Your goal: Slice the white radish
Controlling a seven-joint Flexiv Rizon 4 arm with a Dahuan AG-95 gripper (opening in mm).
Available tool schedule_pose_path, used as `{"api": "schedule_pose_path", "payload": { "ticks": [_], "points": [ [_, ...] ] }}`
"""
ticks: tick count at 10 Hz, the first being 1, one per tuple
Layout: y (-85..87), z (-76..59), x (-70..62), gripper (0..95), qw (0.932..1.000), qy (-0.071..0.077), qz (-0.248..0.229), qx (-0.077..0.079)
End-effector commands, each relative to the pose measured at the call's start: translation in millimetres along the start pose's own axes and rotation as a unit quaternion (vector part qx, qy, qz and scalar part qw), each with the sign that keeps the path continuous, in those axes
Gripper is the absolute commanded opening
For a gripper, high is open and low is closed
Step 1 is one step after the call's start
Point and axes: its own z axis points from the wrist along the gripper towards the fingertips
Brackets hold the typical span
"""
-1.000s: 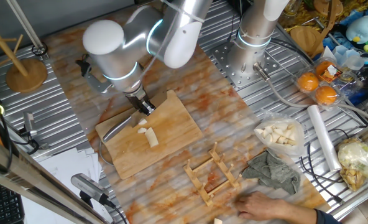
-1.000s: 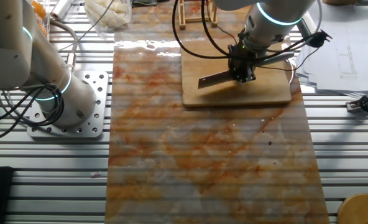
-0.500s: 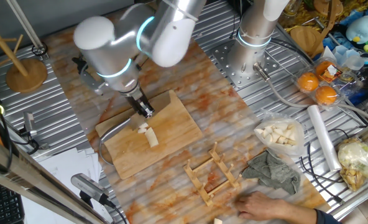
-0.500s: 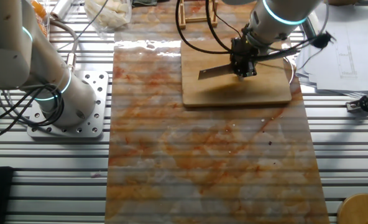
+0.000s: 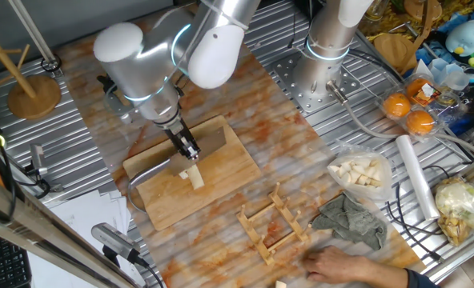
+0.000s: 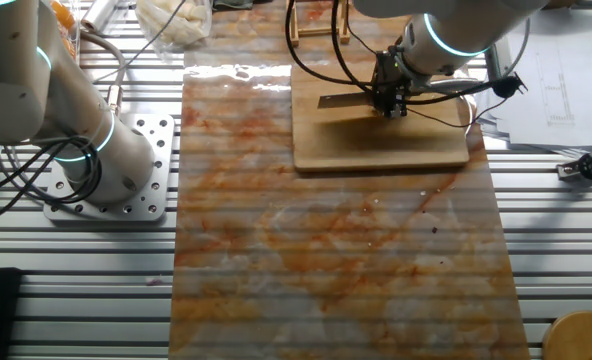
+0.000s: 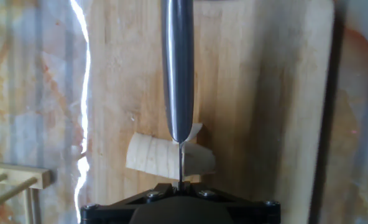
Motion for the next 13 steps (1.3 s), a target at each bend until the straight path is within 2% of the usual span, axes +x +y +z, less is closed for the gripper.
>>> {"api": "schedule_pose_path", "payload": {
  "ticks": [1,3,5,13],
  "points": [
    [2.5,-6.1,2.6,0.0,1.0000,0.006,-0.002,-0.002],
    [-1.0,-14.7,7.9,0.0,0.9996,0.015,-0.021,0.015],
    [-12.3,-22.5,12.5,0.0,0.9993,0.016,-0.029,0.017],
    [-13.7,-0.9,19.8,0.0,0.9994,0.010,-0.026,0.020]
  ]
}}
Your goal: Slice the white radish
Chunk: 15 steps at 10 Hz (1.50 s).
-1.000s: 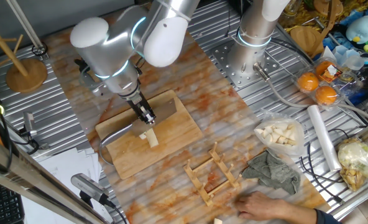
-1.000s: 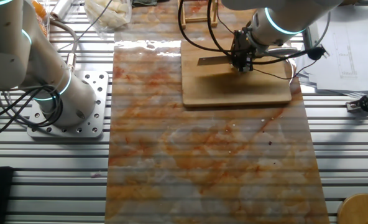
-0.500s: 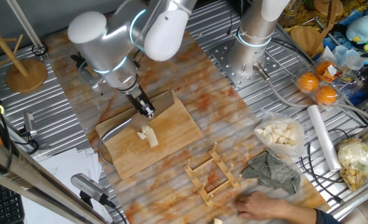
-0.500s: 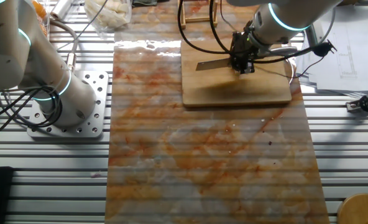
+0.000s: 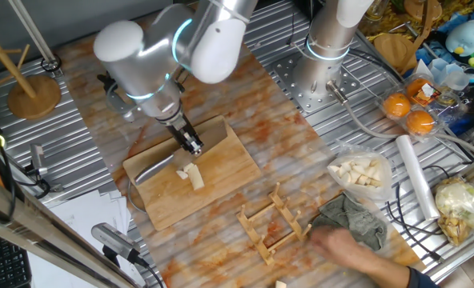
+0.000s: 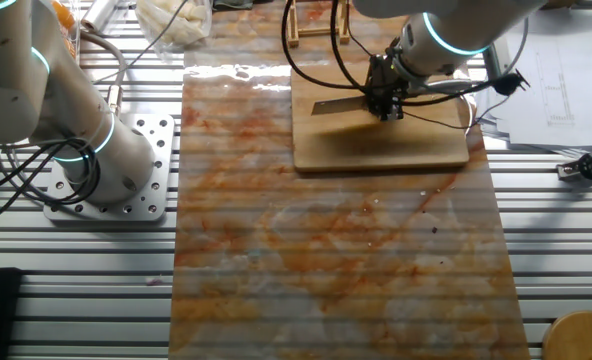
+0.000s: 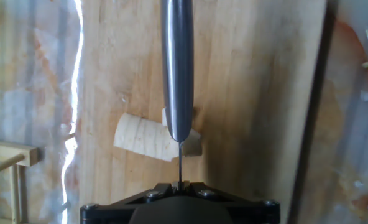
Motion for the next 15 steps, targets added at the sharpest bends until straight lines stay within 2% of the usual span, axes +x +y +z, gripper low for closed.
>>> {"api": "schedule_pose_path", "payload": {
  "ticks": [1,3,4,5,6,9,12,14,15],
  "points": [
    [-0.9,0.9,0.0,0.0,1.0000,0.002,0.001,0.000],
    [-4.2,8.6,0.9,0.0,1.0000,-0.002,-0.002,0.007],
    [-6.2,12.2,3.7,0.0,0.9999,-0.003,-0.008,0.015],
    [-8.4,10.5,5.8,0.0,0.9998,-0.002,-0.012,0.017],
    [-11.0,5.7,7.6,0.0,0.9997,0.002,-0.017,0.015],
    [-13.1,12.4,11.5,0.0,0.9996,-0.002,-0.021,0.017],
    [-13.0,13.6,13.1,0.0,0.9995,0.000,-0.024,0.019],
    [-10.4,29.5,11.5,0.0,0.9994,-0.009,-0.023,0.026],
    [-9.4,34.2,10.6,0.0,0.9989,0.001,-0.029,0.036]
  ]
}}
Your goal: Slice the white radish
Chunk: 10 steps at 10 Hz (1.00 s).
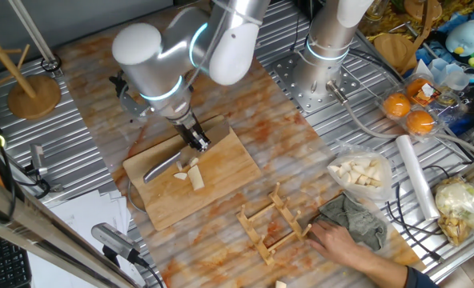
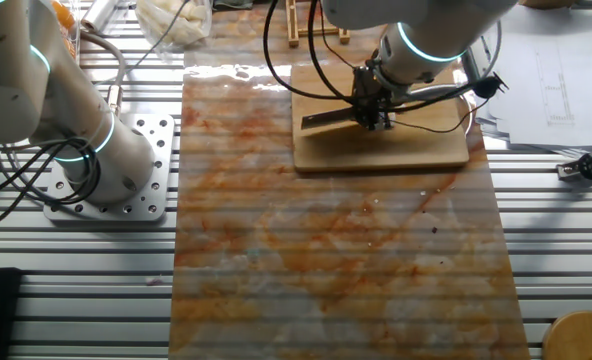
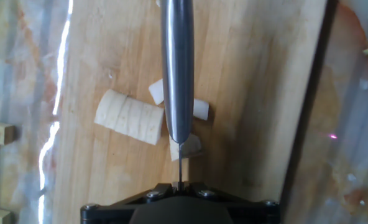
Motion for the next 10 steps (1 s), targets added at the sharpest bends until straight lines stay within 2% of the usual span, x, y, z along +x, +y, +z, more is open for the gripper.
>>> {"api": "schedule_pose_path", "payload": {
  "ticks": [1,2,3,4,6,7,10],
  "points": [
    [0.4,9.7,1.1,0.0,0.9998,0.008,-0.013,0.008],
    [0.2,6.3,1.5,0.0,0.9996,0.014,-0.021,0.016],
    [-0.5,-9.7,1.7,0.0,0.9996,0.016,-0.021,0.004],
    [1.1,-27.2,1.8,0.0,0.9996,0.019,-0.022,0.004],
    [13.1,-67.0,6.0,0.0,0.9995,0.025,-0.004,0.017],
    [16.0,-73.8,8.0,0.0,0.9995,0.025,-0.003,0.020],
    [23.5,-84.2,11.2,0.0,0.9995,0.024,0.009,0.017]
  ]
}}
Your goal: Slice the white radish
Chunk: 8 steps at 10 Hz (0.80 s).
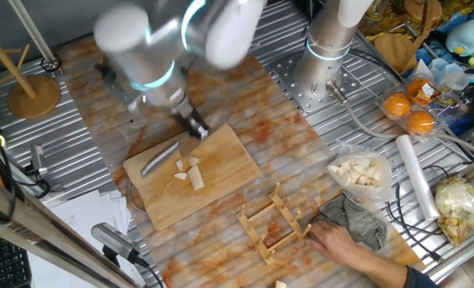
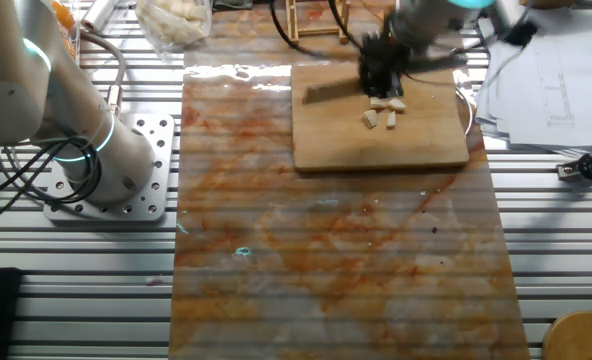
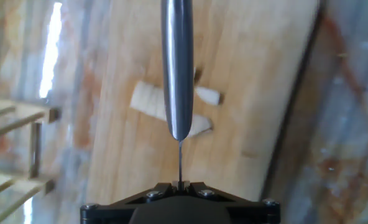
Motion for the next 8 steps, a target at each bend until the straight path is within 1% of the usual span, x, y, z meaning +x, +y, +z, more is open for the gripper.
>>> {"api": "schedule_pose_path", "payload": {
  "ticks": [1,2,3,4,5,6,7,8],
  "points": [
    [12.3,-14.8,4.3,0.0,0.9997,0.004,0.015,-0.016],
    [21.6,-18.2,5.1,0.0,0.9996,0.002,0.022,-0.020],
    [46.3,-24.3,6.7,0.0,0.9979,-0.007,0.047,-0.045],
    [70.0,-27.4,8.1,0.0,0.9956,-0.012,0.064,-0.067],
    [76.6,-28.0,8.5,0.0,0.9951,-0.013,0.067,-0.072],
    [113.7,-30.7,11.7,0.0,0.9922,-0.018,0.091,-0.084],
    [128.0,-29.1,12.7,0.0,0.9913,-0.018,0.098,-0.085],
    [146.0,-22.8,14.8,0.0,0.9907,-0.029,0.104,-0.084]
  ]
}}
